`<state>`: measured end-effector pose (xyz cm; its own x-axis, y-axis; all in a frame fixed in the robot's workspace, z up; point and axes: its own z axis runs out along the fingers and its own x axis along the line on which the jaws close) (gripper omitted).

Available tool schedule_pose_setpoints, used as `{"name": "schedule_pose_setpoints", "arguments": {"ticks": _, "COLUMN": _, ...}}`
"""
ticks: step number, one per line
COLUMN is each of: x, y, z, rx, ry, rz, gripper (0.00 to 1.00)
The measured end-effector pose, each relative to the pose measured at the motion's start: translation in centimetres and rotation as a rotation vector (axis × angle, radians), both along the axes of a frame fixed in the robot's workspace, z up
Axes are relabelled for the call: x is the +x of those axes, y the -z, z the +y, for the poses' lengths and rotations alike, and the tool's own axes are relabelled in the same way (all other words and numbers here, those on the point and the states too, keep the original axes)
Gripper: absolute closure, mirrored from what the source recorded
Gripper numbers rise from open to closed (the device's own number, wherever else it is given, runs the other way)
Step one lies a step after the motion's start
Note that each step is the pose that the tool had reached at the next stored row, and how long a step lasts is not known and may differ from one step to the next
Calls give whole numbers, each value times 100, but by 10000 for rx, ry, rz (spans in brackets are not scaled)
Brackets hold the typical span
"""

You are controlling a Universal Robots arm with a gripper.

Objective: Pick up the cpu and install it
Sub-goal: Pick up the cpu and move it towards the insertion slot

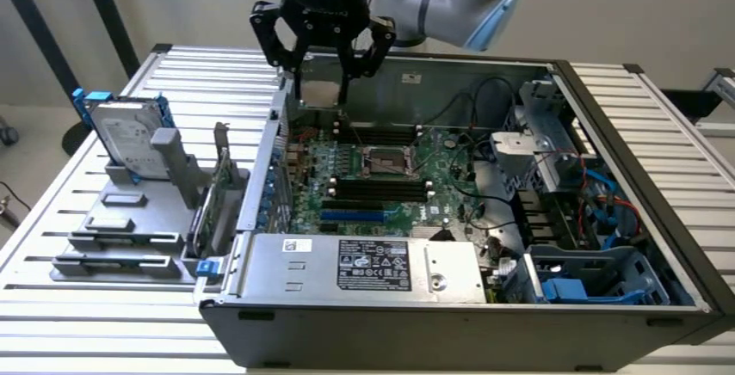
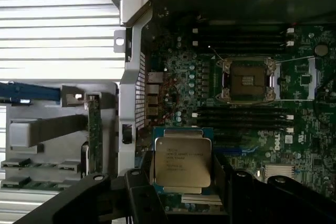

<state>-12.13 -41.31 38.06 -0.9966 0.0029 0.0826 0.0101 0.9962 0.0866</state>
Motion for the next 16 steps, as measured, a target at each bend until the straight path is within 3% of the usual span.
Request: {"name": "schedule_pose_setpoints", "arguments": {"ticks": 16, "x": 657, "y": 291, "z": 423, "rx": 0, "ry": 0, "rz": 0, "gripper": 46}}
